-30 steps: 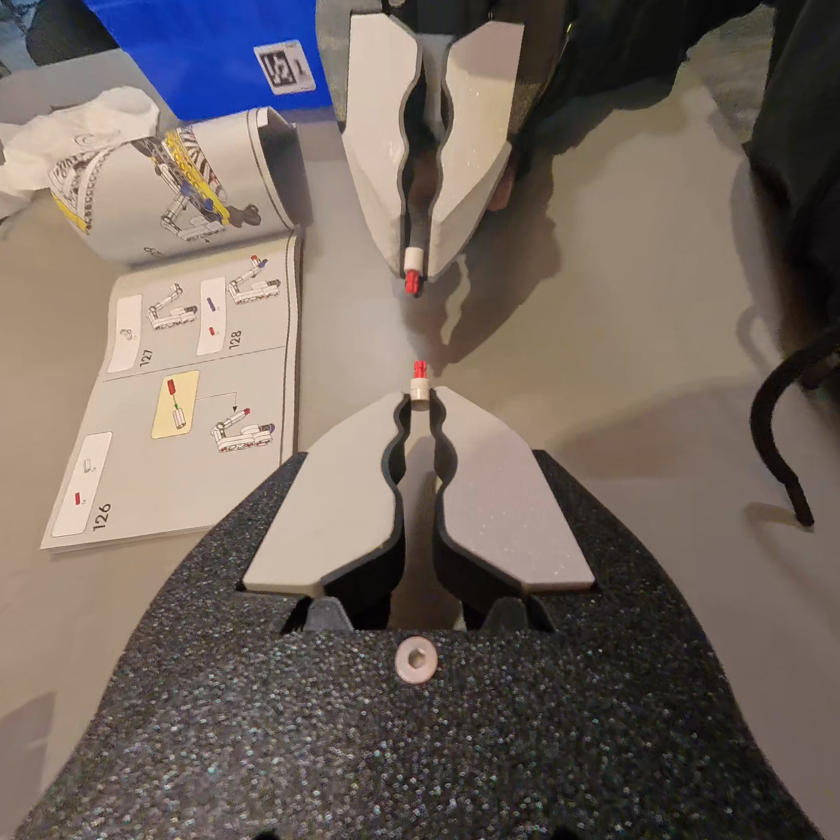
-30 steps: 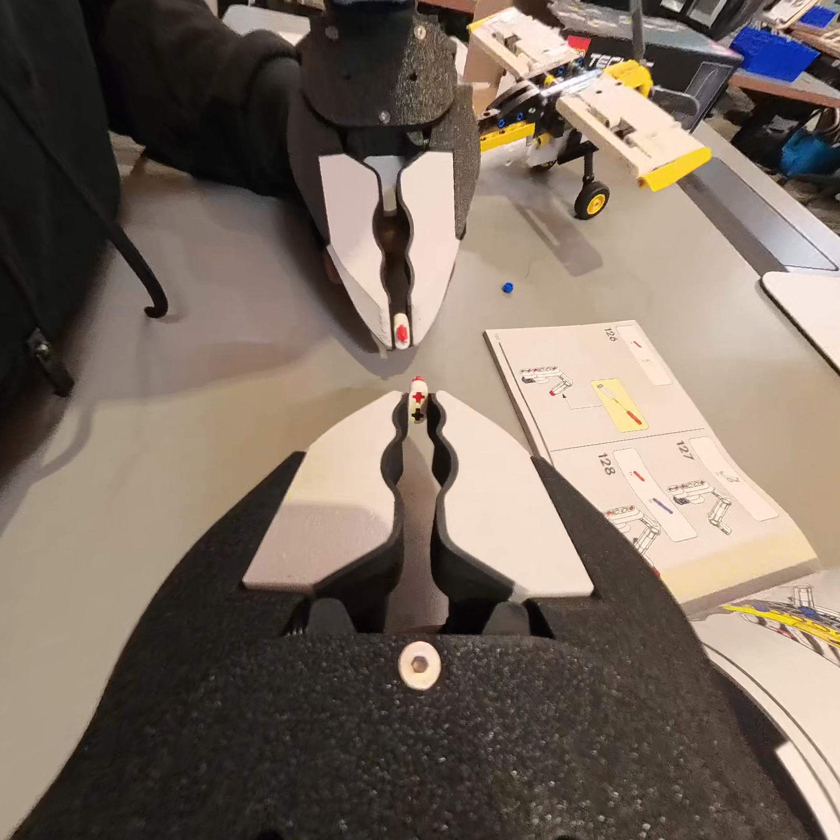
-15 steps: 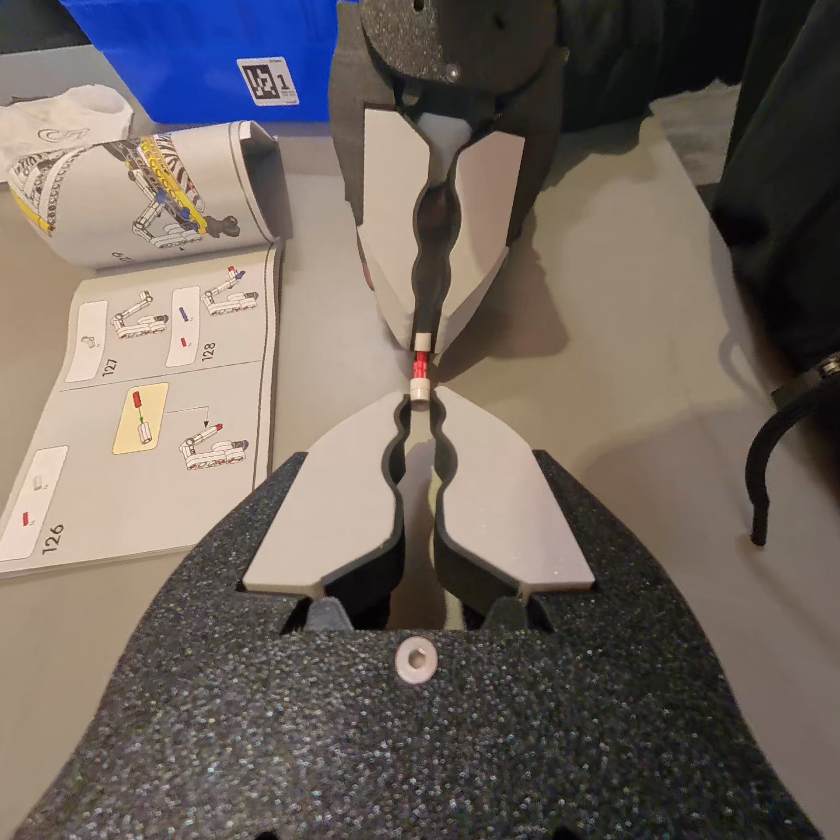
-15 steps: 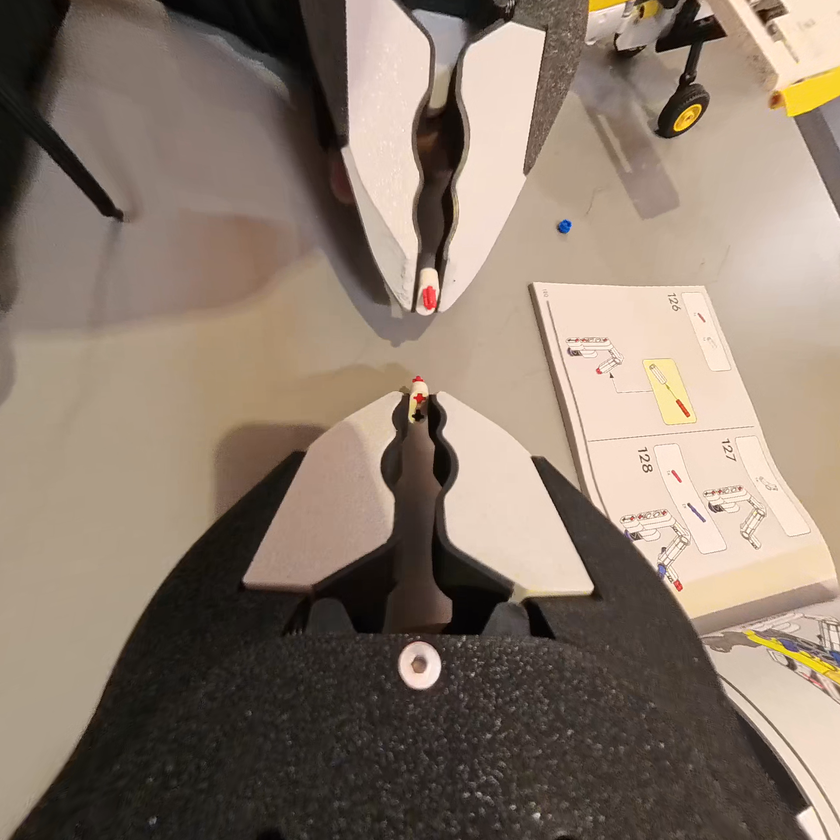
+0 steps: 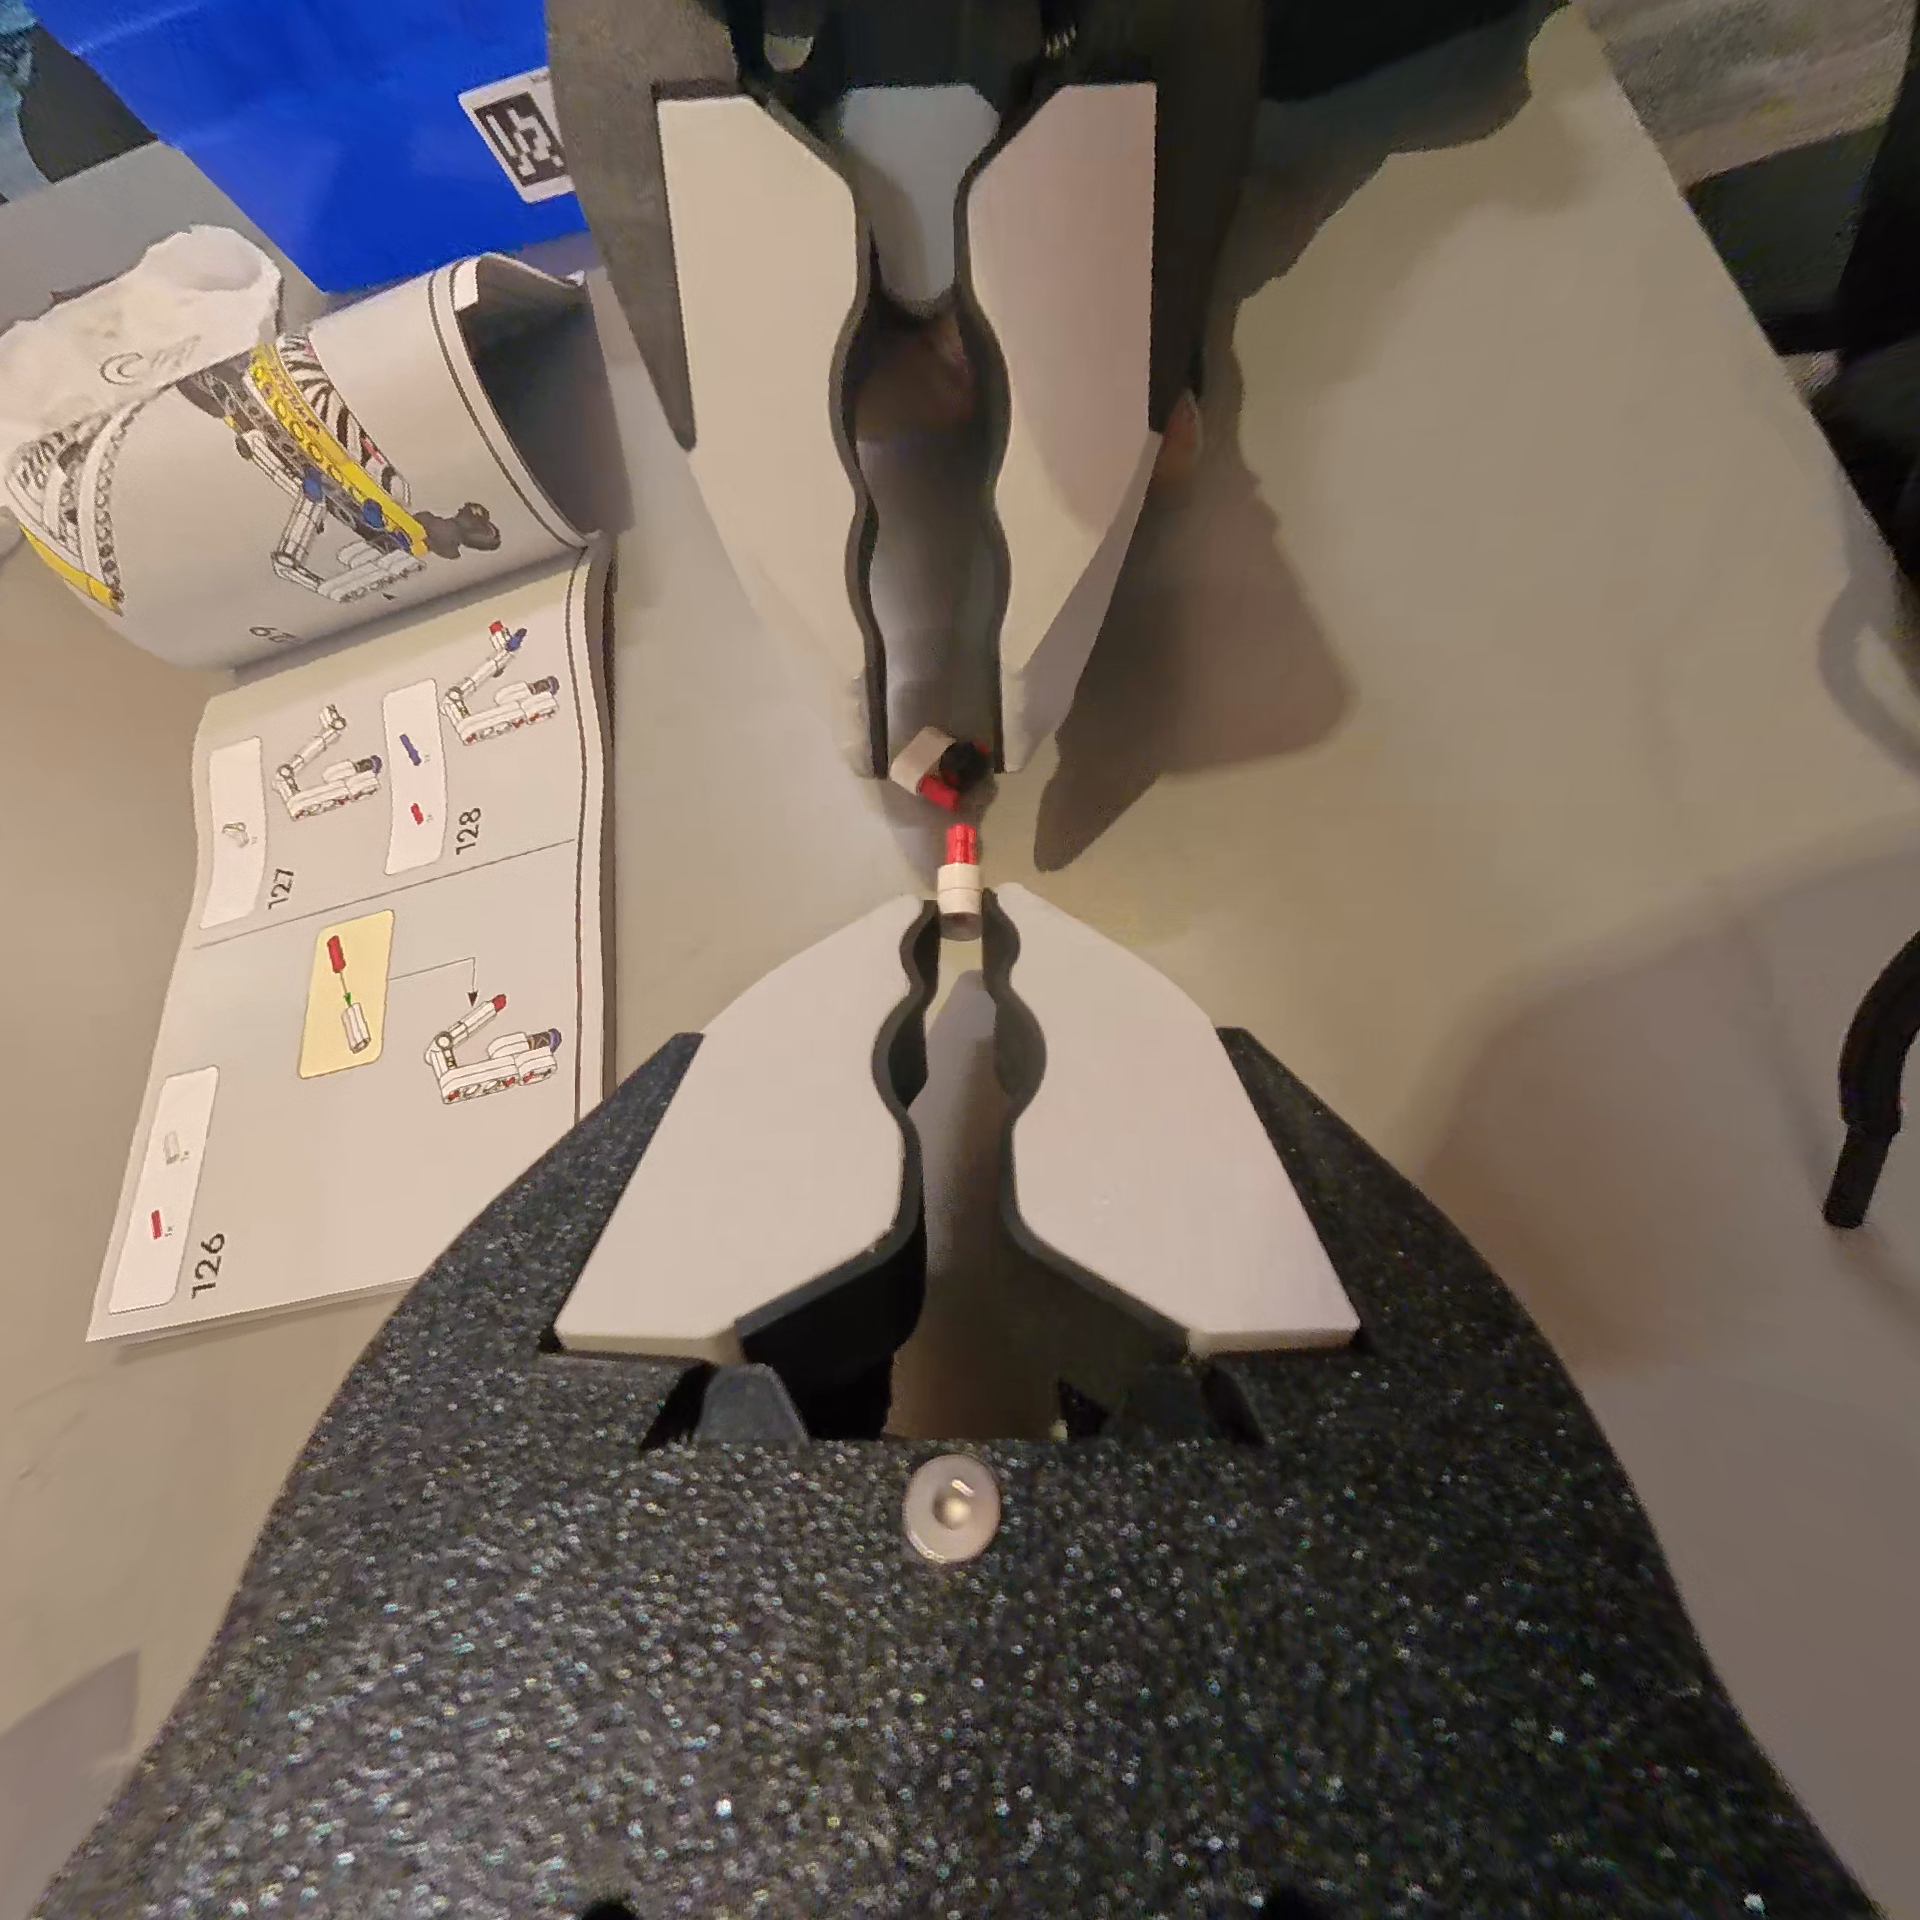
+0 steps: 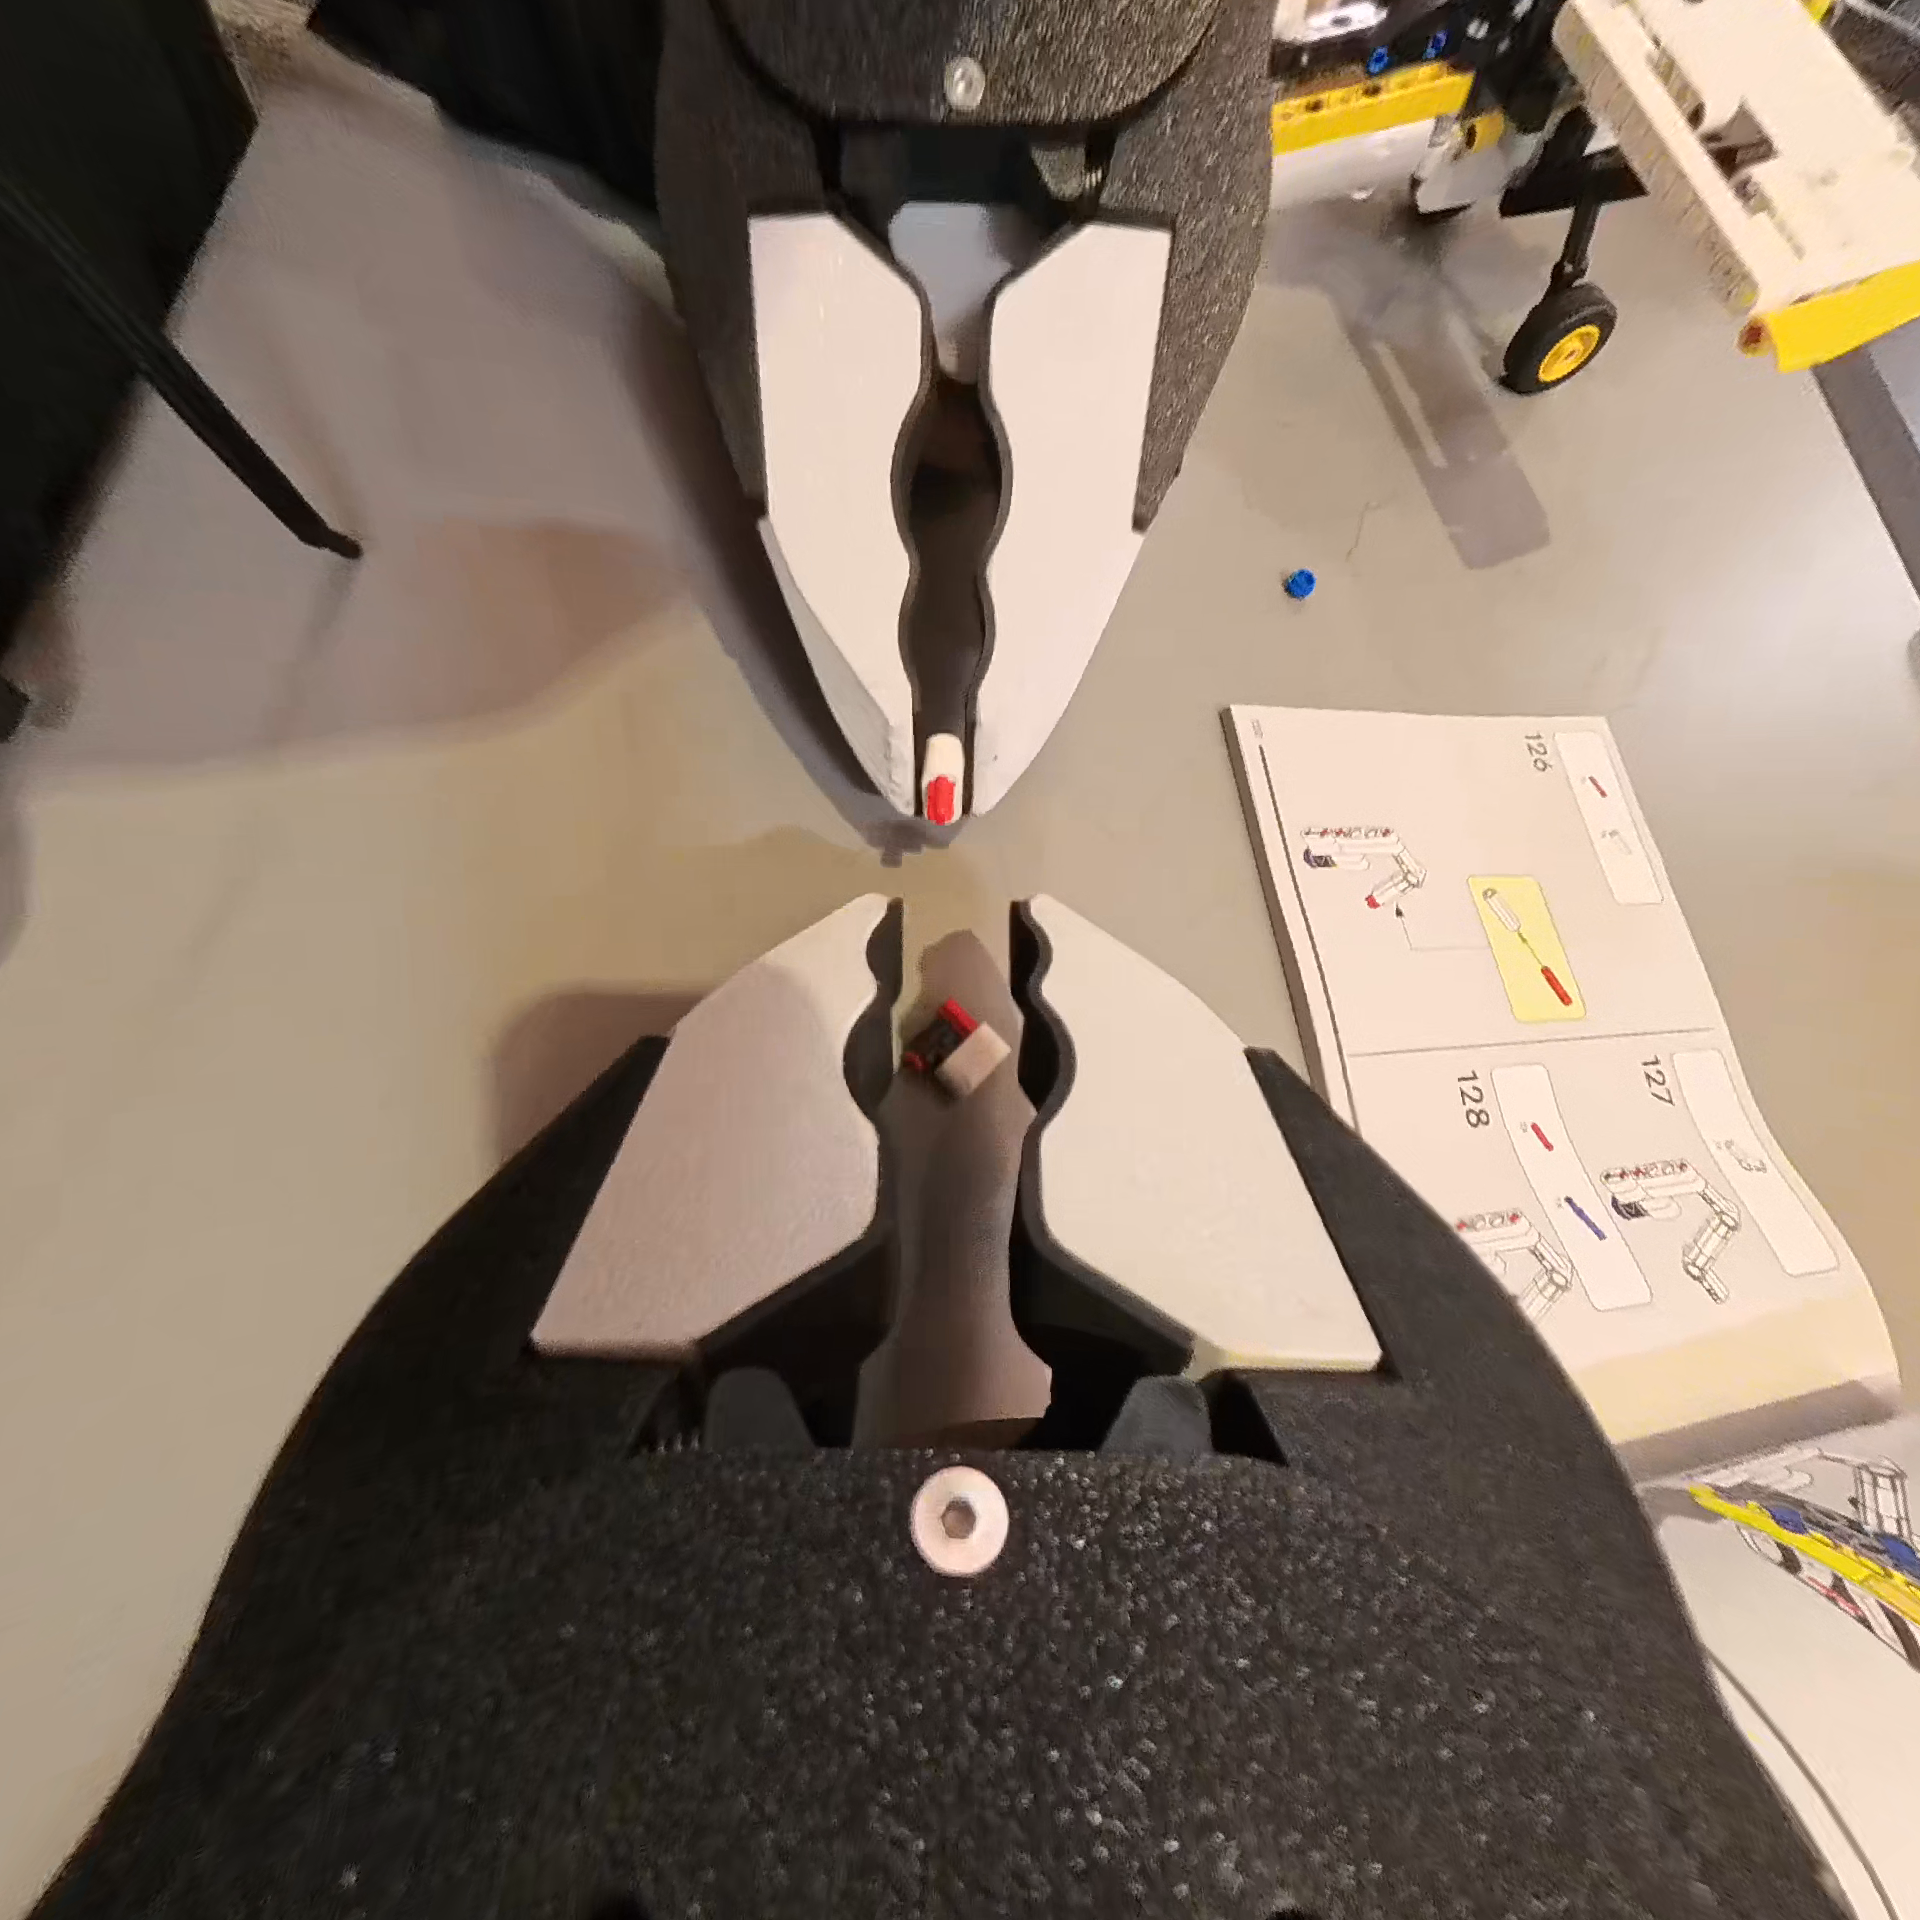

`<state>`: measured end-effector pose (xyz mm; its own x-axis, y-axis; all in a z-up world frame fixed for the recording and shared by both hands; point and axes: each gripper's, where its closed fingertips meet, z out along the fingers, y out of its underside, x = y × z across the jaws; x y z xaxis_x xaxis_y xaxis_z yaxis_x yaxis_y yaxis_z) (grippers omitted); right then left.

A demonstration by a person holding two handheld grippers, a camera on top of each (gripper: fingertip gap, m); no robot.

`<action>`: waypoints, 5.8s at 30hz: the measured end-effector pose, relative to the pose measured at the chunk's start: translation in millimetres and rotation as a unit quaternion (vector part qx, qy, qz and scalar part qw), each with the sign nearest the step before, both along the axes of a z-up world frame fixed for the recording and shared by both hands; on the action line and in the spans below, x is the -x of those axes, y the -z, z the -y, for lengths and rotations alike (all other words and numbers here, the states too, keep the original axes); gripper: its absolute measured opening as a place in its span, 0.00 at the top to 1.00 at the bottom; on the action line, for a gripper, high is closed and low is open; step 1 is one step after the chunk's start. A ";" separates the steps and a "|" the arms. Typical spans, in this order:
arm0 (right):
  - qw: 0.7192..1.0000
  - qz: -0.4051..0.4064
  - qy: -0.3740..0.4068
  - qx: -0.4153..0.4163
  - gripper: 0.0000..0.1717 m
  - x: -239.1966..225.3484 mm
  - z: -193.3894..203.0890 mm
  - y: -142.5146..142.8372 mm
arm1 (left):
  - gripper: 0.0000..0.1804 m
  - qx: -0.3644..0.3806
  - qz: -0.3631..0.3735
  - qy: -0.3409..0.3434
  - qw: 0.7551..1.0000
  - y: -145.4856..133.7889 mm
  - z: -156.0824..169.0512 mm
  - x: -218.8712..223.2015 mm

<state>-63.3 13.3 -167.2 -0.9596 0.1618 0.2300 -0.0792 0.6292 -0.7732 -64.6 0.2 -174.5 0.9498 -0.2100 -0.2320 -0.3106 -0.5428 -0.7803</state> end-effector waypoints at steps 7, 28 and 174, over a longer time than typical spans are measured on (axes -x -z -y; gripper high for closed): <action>0.997 -0.060 0.015 -0.047 0.91 -0.1 10.2 9.3 | 0.96 0.033 -0.059 -0.010 0.998 9.7 -1.0 0.9; 0.974 -0.138 0.082 -0.159 0.95 15.9 10.2 22.7 | 0.95 0.092 -0.205 -0.061 0.973 10.9 -1.0 9.0; 0.808 -0.203 0.548 -0.076 0.87 -35.4 -326.8 -74.4 | 0.82 -0.009 0.120 -0.049 0.992 -51.4 -138.1 30.1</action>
